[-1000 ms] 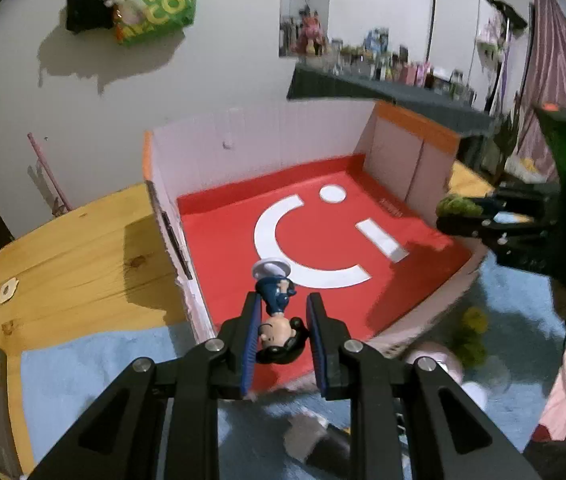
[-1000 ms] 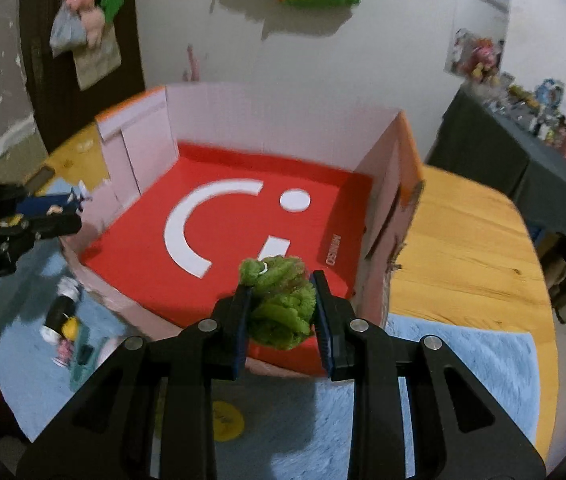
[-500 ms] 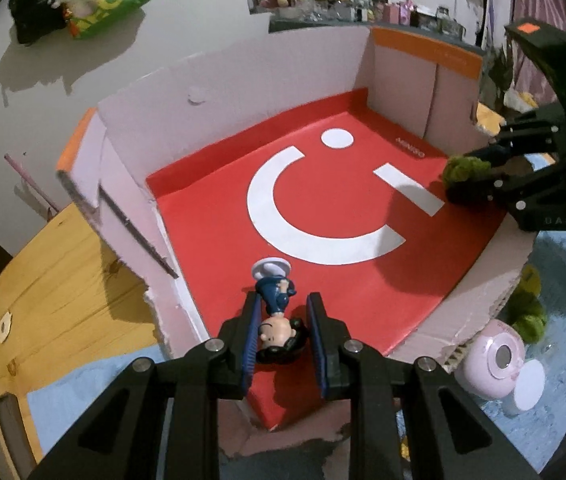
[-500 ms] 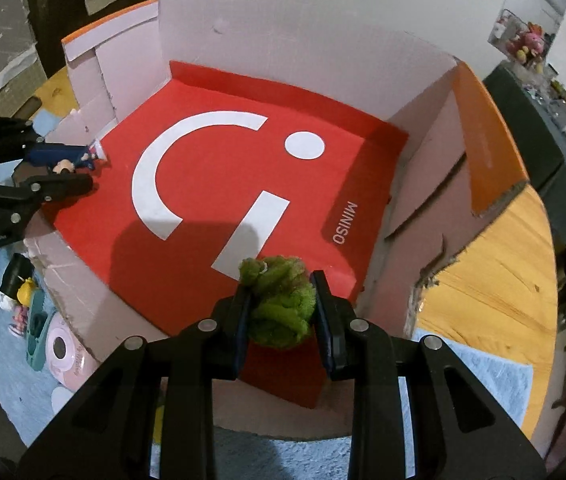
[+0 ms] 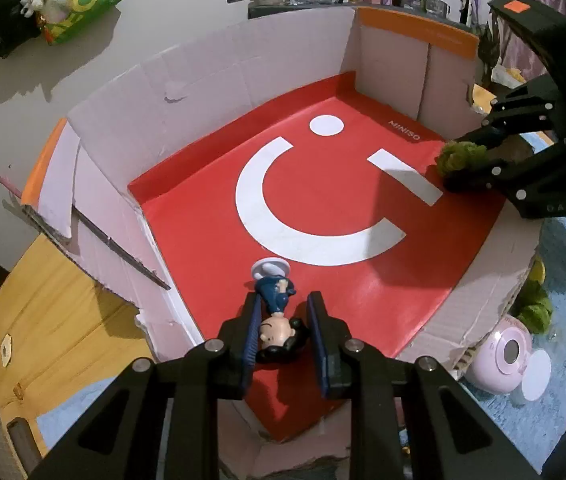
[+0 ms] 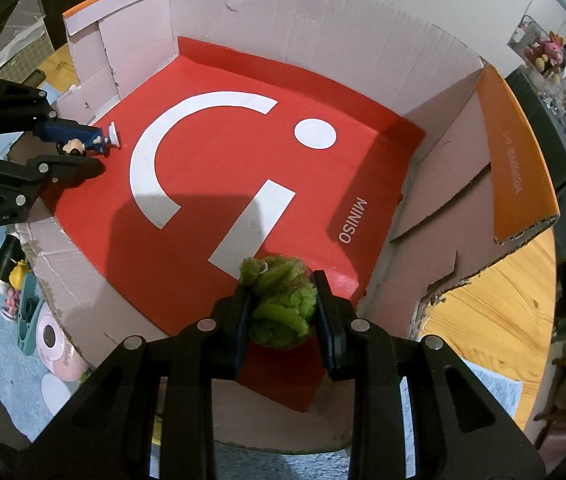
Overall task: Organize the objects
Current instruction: 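Carry the figure and green ball with both tools into the red-lined box, then open the left tool releasing the figure while the right tool releases the green ball, then withdraw both tools from the box back over the towel, then grasp the clear plastic box with the right tool while the left tool approaches the black figurine, then grasp the black-and-white figurine with the left tool while the right tool lifts the clear box, then carry the figurine and clear box with both tools into the red-lined box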
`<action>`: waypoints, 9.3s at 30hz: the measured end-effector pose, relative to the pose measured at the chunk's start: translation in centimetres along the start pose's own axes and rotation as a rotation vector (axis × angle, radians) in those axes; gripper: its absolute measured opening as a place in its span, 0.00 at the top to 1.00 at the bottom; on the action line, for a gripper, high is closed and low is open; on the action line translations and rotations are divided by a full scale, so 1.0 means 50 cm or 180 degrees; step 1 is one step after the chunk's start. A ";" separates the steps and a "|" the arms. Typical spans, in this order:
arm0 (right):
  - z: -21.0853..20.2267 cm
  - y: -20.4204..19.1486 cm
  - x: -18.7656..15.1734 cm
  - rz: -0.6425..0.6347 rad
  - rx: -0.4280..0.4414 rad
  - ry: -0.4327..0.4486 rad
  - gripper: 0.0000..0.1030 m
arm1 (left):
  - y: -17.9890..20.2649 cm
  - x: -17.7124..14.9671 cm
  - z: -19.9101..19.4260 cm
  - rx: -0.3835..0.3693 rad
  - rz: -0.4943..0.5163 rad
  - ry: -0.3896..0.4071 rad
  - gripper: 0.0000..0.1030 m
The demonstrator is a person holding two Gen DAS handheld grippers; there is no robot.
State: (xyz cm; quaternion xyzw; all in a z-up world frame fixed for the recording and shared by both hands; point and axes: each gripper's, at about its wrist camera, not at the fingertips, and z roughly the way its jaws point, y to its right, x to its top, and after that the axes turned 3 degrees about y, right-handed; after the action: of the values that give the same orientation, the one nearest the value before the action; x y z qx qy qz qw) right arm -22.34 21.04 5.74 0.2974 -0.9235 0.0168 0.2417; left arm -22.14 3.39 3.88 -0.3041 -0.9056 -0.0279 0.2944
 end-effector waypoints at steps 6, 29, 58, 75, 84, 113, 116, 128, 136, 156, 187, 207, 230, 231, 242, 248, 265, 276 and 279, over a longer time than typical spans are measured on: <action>-0.010 0.004 -0.007 0.0006 -0.0005 -0.0007 0.73 | 0.001 0.000 0.001 0.0010 0.0022 0.0001 0.76; -0.044 0.015 -0.019 -0.0006 0.0037 0.0010 0.48 | 0.000 0.001 -0.001 -0.0052 -0.0030 0.0041 0.61; -0.164 -0.033 0.007 0.0442 0.0012 0.0890 0.32 | 0.014 -0.012 -0.173 0.0122 -0.0685 0.0976 0.25; -0.300 -0.119 -0.065 0.0656 -0.0307 0.1613 0.10 | 0.072 -0.101 -0.308 0.0579 -0.0997 0.1450 0.02; -0.316 -0.172 -0.128 0.0761 -0.0593 0.1809 0.07 | 0.119 -0.166 -0.351 0.0876 -0.1148 0.1657 0.00; -0.171 -0.235 -0.282 0.1209 -0.0535 0.1509 0.06 | 0.181 -0.300 -0.223 0.0714 -0.1560 0.1123 0.00; -0.166 -0.235 -0.285 0.1210 -0.0544 0.1488 0.06 | 0.176 -0.298 -0.218 0.0729 -0.1565 0.1100 0.00; -0.129 -0.222 -0.291 0.1238 -0.0527 0.1296 0.06 | 0.116 -0.259 -0.159 0.0864 -0.1620 0.0804 0.00; -0.106 -0.219 -0.288 0.1185 -0.0565 0.1173 0.06 | 0.088 -0.256 -0.134 0.0816 -0.1594 0.0588 0.00; -0.093 -0.185 -0.264 0.1169 -0.0604 0.1103 0.06 | 0.079 -0.238 -0.124 0.0788 -0.1256 0.0470 0.02; -0.121 -0.210 -0.266 0.1169 -0.0334 0.1549 0.61 | 0.089 -0.243 -0.172 0.0327 -0.1258 0.0998 0.66; -0.166 -0.212 -0.247 0.1137 -0.0208 0.1660 0.61 | 0.123 -0.234 -0.234 0.0254 -0.1116 0.1224 0.66; -0.187 -0.167 -0.139 0.0932 -0.0148 0.1710 0.61 | 0.092 -0.137 -0.220 0.0173 -0.1023 0.1237 0.66; -0.185 -0.162 -0.131 0.0922 -0.0134 0.1699 0.61 | 0.091 -0.130 -0.217 0.0162 -0.1005 0.1225 0.66; -0.103 -0.110 -0.038 0.0739 0.0068 0.1269 0.61 | 0.067 -0.051 -0.118 -0.0146 -0.0895 0.0834 0.66; -0.052 -0.092 -0.005 0.0562 0.0181 0.0919 0.61 | 0.059 -0.023 -0.061 -0.0225 -0.0812 0.0570 0.66; 0.019 -0.088 0.026 0.0213 0.0473 0.0328 0.60 | 0.060 0.002 0.008 -0.0262 -0.0437 0.0130 0.66; 0.024 -0.088 0.031 0.0151 0.0466 0.0289 0.60 | 0.060 -0.002 0.009 -0.0252 -0.0415 0.0162 0.66; 0.024 -0.089 0.031 0.0144 0.0459 0.0284 0.60 | 0.060 -0.002 0.008 -0.0249 -0.0414 0.0165 0.66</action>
State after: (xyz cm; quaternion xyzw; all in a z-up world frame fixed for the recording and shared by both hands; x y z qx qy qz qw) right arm -21.49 16.35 4.89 0.2920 -0.9147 0.1019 0.2601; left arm -20.58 5.89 3.12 -0.2550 -0.9137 -0.0902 0.3032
